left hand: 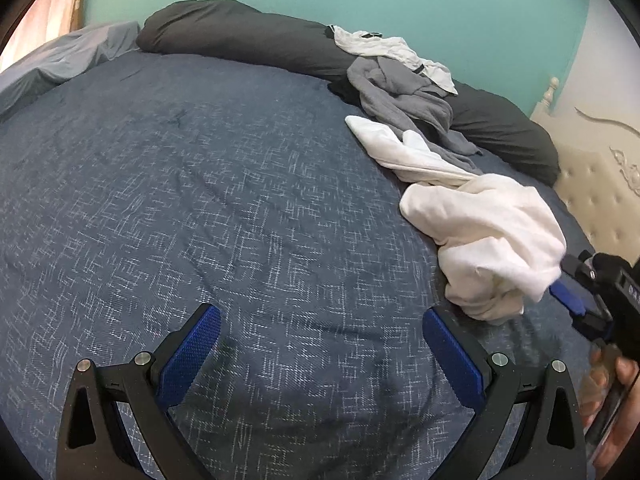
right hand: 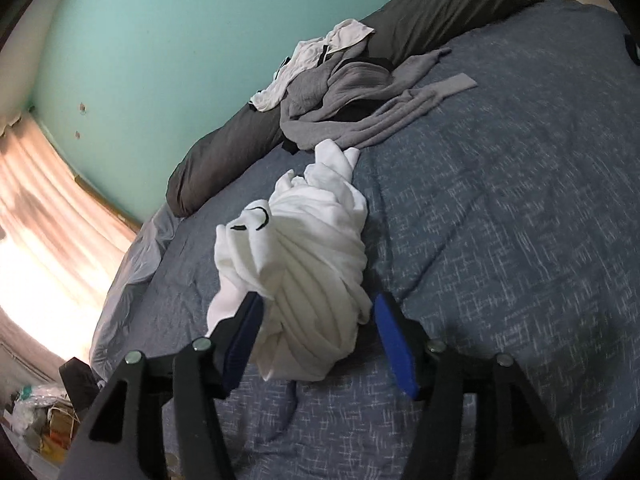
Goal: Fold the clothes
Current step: 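Pull the white shirt off the pile onto the bed with the right gripper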
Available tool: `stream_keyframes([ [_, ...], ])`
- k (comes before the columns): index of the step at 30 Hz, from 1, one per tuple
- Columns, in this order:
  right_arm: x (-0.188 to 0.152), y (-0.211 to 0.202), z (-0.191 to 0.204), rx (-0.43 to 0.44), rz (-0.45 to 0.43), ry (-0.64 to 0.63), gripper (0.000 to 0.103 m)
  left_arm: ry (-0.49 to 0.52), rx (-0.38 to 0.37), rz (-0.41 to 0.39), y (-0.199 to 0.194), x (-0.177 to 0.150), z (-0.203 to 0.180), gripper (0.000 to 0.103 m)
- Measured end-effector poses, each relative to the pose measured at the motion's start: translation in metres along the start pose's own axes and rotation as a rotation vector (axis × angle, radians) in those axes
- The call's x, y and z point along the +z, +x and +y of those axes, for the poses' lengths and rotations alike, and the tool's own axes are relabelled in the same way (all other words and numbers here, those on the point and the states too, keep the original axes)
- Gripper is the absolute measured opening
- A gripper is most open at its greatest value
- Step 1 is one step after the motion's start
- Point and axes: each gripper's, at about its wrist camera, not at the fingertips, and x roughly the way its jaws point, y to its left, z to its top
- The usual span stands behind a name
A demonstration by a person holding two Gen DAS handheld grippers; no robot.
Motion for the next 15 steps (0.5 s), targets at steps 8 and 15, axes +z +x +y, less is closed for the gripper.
stream_keyframes([
  [8,0.008,-0.006,-0.005,-0.079,-0.01,-0.009,0.061,0.012,0.006,-0.002,0.004,-0.002,-0.004,0.103],
  [15,0.002,0.011,-0.004,-0.111,0.036,-0.026,0.061,0.008,0.007,0.008,0.007,-0.004,-0.003,0.103],
])
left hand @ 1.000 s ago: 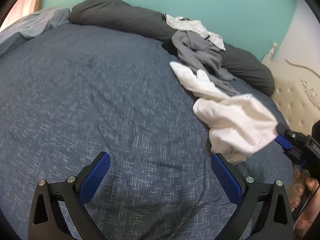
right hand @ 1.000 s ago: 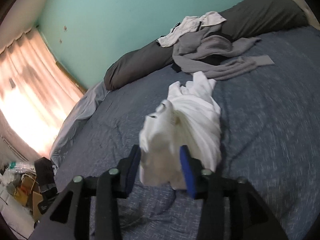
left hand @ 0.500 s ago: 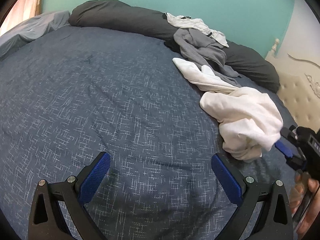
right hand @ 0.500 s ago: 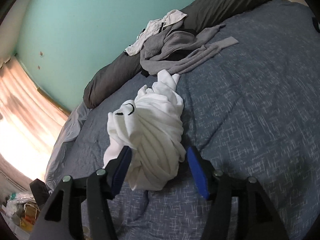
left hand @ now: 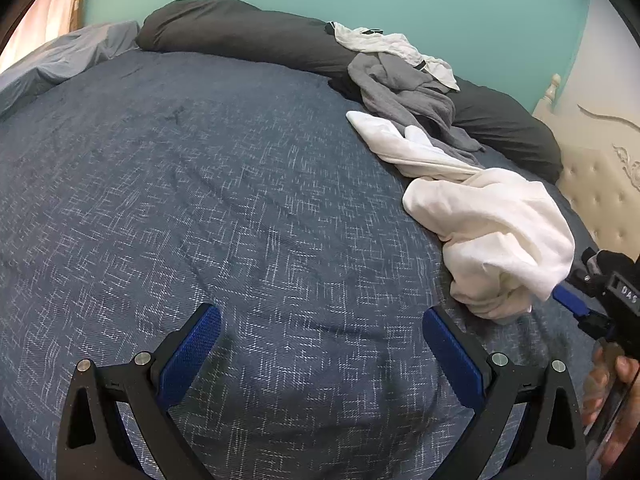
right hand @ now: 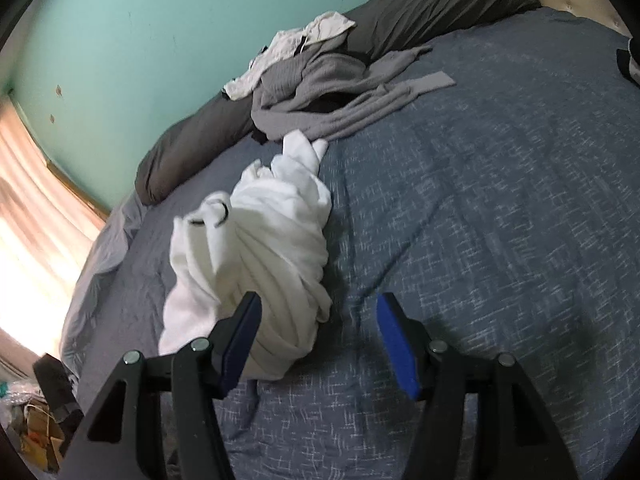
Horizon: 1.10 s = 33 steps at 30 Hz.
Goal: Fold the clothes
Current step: 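Pull the white shirt off the pile onto the bed with the right gripper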
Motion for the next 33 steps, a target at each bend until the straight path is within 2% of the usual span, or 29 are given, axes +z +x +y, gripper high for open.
stream_keyframes([
  [4,-0.007,0.014,0.015,0.032,0.037,-0.04,0.061,-0.003,-0.001,0.006,0.001,-0.001,0.001,0.103],
  [11,-0.014,0.025,0.027,0.031,0.075,-0.062,0.063,0.002,0.001,0.019,0.001,-0.003,0.001,0.103],
  [16,-0.022,0.034,0.035,0.064,0.103,-0.067,0.063,0.009,0.0,0.011,-0.003,-0.004,0.001,0.103],
  [20,-0.028,0.035,0.046,0.059,0.104,-0.095,0.061,0.02,0.012,-0.007,-0.005,-0.004,0.005,0.103],
  [23,-0.026,0.039,0.05,0.053,0.101,-0.095,0.052,0.001,0.005,-0.009,-0.008,-0.003,0.011,0.103],
  [26,-0.021,0.045,0.052,0.045,0.111,-0.097,0.035,0.013,0.001,-0.025,-0.012,-0.002,0.014,0.103],
  [27,-0.02,0.044,0.052,0.044,0.11,-0.097,0.024,0.02,0.003,-0.028,-0.013,-0.002,0.015,0.103],
  [29,-0.015,0.039,0.055,0.041,0.099,-0.104,0.015,0.021,0.001,-0.032,-0.016,-0.002,0.017,0.103],
  [33,-0.005,0.019,0.066,0.069,0.056,-0.121,0.008,0.013,-0.007,-0.042,-0.025,0.0,0.021,0.103],
])
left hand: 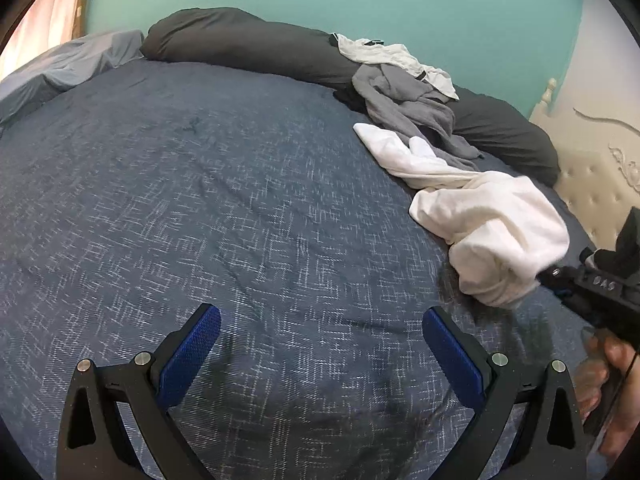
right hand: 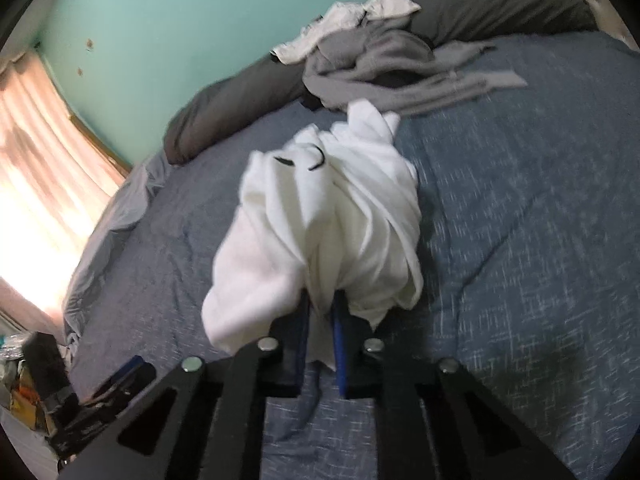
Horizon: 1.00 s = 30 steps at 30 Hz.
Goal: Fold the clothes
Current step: 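Pull the white shirt off the pile onto the bed with the right gripper, then lift and shake the white shirt with the right gripper, then release it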
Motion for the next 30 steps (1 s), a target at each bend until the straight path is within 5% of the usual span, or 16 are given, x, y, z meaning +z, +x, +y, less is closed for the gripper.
stream_keyframes([
  [11,0.053,-0.081,0.047,0.117,-0.136,-0.034,0.0,0.01,0.008,-0.044,-0.031,-0.003,0.008,0.103],
  [17,0.066,-0.088,0.053,0.024,-0.056,-0.028,0.0,0.002,0.007,-0.042,-0.036,-0.008,0.013,0.103],
  [20,0.054,-0.069,0.044,-0.064,0.007,-0.016,0.008,0.007,0.005,-0.045,-0.037,-0.009,0.013,0.103],
  [21,0.048,-0.059,0.04,-0.097,0.041,-0.017,0.026,0.006,0.003,-0.045,-0.038,-0.009,0.014,0.103],
  [23,0.038,-0.041,0.032,-0.131,0.082,-0.02,0.047,0.0,0.001,-0.044,-0.037,-0.009,0.016,0.103],
  [30,0.011,0.011,0.003,-0.199,0.18,0.003,0.048,-0.016,0.0,-0.035,-0.034,-0.009,0.021,0.103],
])
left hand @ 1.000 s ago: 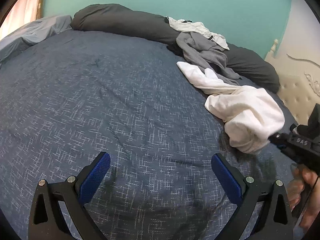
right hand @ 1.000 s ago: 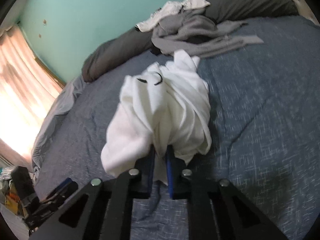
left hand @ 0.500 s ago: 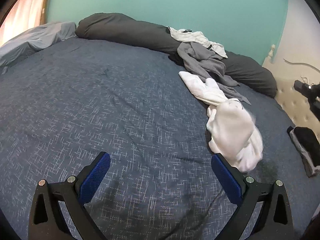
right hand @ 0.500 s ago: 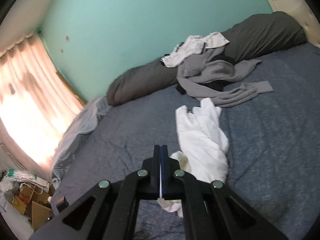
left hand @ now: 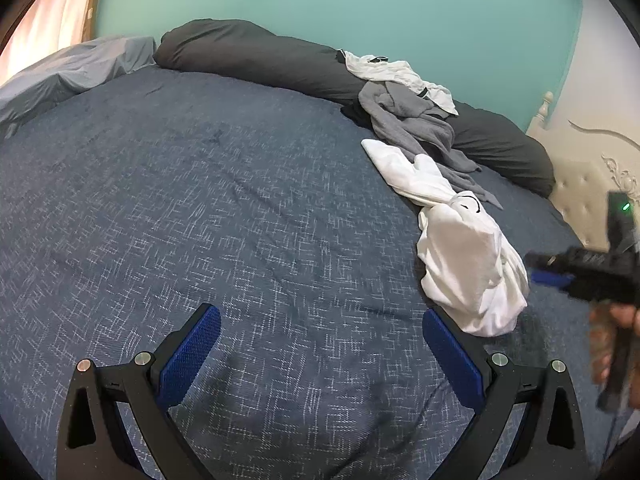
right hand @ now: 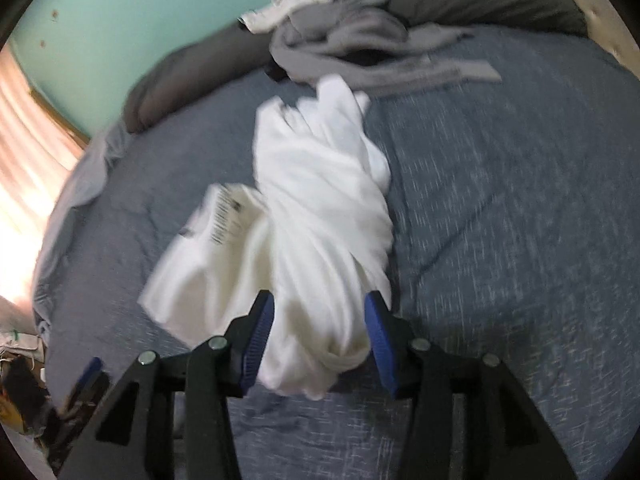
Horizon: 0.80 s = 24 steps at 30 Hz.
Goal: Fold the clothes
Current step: 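Lift and shake the white shirt with the right gripper, then release it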
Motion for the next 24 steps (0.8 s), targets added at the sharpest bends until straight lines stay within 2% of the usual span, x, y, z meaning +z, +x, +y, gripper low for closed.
stream_keyframes([
  [4,-0.005,0.015,-0.009,0.039,0.007,0.018,0.047,0.005,-0.004,0.003,0.001,0.0,-0.001,0.103],
  [5,-0.005,0.016,-0.009,0.053,0.011,0.015,0.041,0.005,-0.004,0.004,0.001,0.0,-0.001,0.103],
  [6,-0.006,0.017,-0.009,0.072,0.015,0.01,0.026,0.003,-0.004,0.005,0.001,0.0,-0.001,0.103],
  [8,-0.005,0.012,-0.008,0.102,0.001,0.002,0.011,0.001,-0.005,0.007,0.001,-0.001,-0.001,0.103],
  [9,-0.005,0.009,-0.007,0.116,-0.009,-0.002,0.009,0.0,-0.005,0.007,0.001,-0.001,0.0,0.103],
  [16,0.011,-0.04,0.006,0.251,-0.129,-0.007,0.007,0.002,-0.003,0.01,0.0,-0.002,0.0,0.103],
  [22,0.039,-0.105,0.04,0.388,-0.259,-0.034,0.007,0.014,-0.005,0.012,0.001,-0.003,-0.004,0.103],
  [24,0.051,-0.125,0.052,0.406,-0.296,-0.055,0.007,0.016,-0.006,0.014,0.001,-0.004,-0.004,0.103],
])
